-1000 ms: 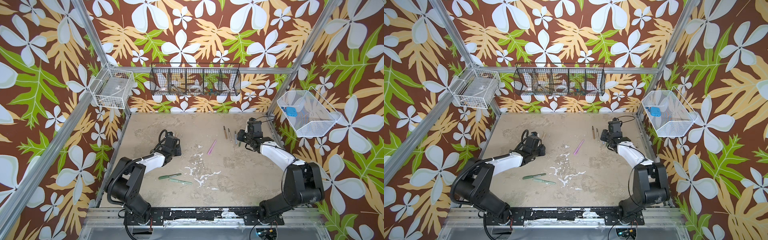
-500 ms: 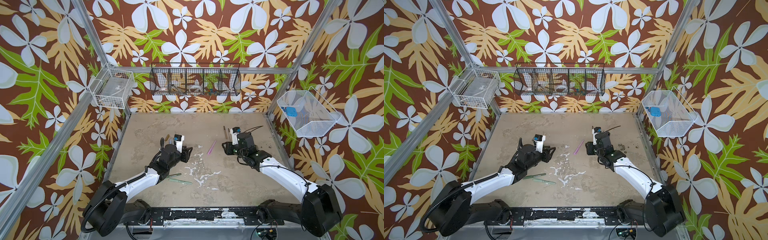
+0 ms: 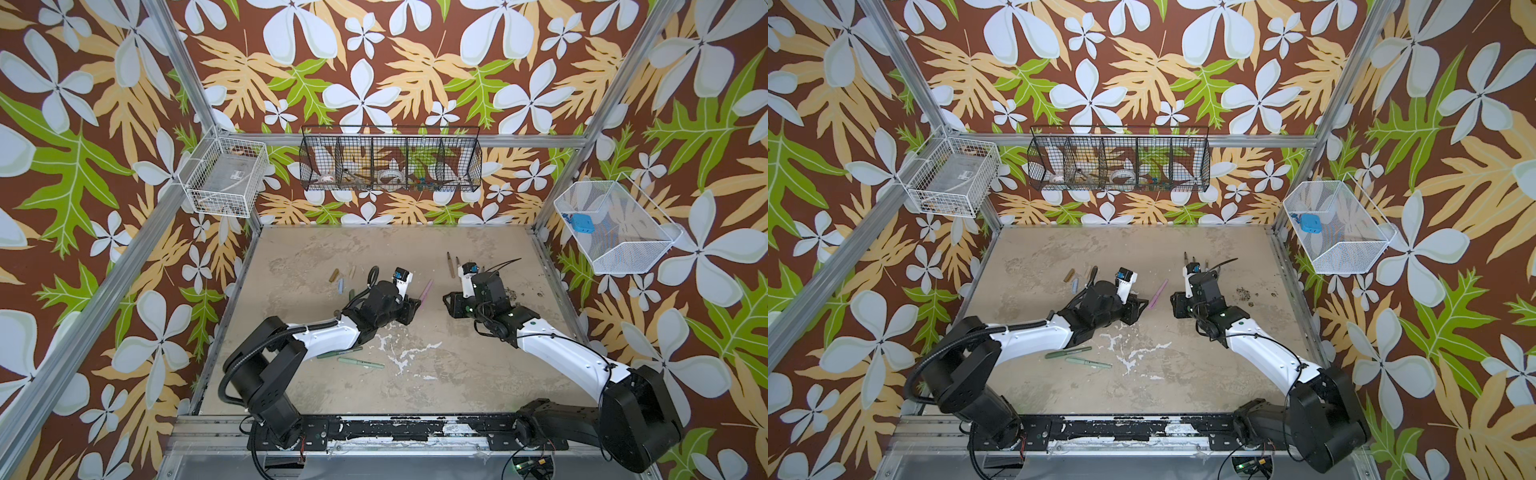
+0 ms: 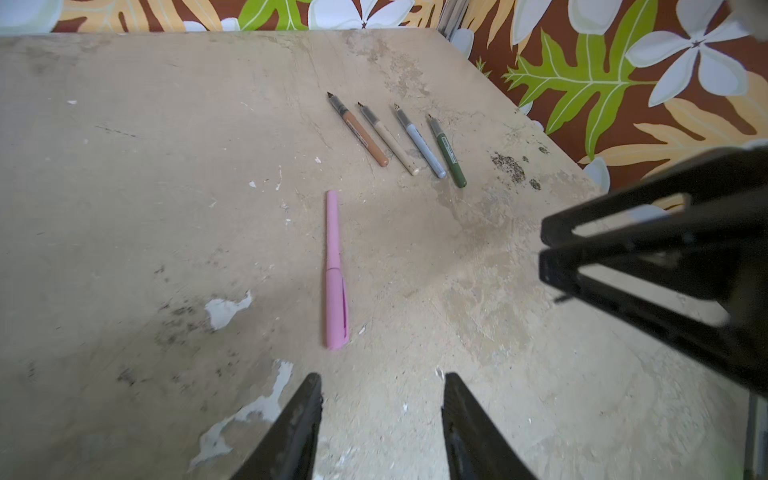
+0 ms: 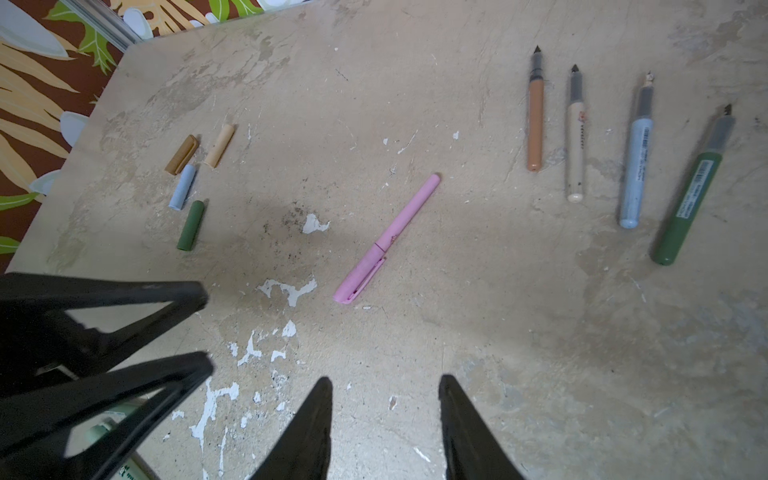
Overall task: Open the pen caps
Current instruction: 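Move the left gripper over the pink pen while the right gripper approaches it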
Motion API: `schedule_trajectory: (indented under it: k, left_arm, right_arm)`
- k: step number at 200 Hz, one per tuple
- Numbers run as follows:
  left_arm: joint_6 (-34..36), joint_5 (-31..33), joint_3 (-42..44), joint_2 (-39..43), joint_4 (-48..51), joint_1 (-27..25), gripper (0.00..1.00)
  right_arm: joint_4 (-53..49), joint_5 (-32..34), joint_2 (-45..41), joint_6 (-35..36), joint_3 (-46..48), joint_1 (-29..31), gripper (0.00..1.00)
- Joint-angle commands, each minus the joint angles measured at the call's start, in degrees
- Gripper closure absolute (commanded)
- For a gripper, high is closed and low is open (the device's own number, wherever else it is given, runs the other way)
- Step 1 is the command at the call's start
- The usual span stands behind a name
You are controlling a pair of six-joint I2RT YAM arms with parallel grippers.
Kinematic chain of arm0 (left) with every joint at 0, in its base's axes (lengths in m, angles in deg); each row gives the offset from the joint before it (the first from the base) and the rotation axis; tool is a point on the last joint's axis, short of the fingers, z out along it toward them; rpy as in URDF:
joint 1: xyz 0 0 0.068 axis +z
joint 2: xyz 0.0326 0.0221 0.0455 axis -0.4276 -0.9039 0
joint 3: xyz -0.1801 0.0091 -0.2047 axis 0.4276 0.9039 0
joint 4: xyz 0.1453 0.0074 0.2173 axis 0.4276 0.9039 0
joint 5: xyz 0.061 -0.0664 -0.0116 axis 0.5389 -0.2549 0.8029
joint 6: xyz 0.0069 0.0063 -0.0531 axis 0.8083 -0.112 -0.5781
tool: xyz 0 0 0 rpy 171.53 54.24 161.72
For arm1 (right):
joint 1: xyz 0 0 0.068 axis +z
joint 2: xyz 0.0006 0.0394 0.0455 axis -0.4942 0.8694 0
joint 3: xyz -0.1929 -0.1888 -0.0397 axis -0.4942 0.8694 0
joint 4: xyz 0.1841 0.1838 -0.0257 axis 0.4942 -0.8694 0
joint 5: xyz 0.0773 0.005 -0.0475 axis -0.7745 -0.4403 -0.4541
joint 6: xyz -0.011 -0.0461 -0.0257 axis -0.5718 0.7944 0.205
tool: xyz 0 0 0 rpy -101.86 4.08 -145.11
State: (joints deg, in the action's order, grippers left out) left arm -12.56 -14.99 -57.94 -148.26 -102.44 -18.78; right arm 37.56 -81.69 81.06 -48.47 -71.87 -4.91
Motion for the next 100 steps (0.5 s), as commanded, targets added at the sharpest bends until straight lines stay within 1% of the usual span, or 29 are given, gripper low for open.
schedule_trajectory:
  k: [1, 29, 54, 73, 100]
  left_arm:
    - [-3.32, 2.18, -6.47, -6.27, 7.24, -0.18, 0.52]
    - [-4.99, 4.05, -14.67, -14.51, 12.41, -0.29, 0.53]
    - [-5.42, 5.31, -20.60, -20.51, 15.56, -0.29, 0.57]
    - [-5.01, 5.42, -24.63, -24.15, 17.53, -0.29, 0.59]
    - [-4.41, 8.31, -29.21, -28.09, 20.01, -0.24, 0.65]
  right_arm:
    - [-0.28, 0.95, -0.78, 0.74, -0.15, -0.76, 0.56]
    - [0.99, -2.91, -0.91, -0.64, 1.35, -4.17, 0.56]
    - [3.34, -10.05, -0.15, -2.13, 2.70, -7.90, 0.57]
    - [4.93, -14.22, 0.50, -3.44, 3.82, -10.43, 0.57]
    - [5.30, -14.98, 0.47, -3.57, 3.91, -10.92, 0.58]
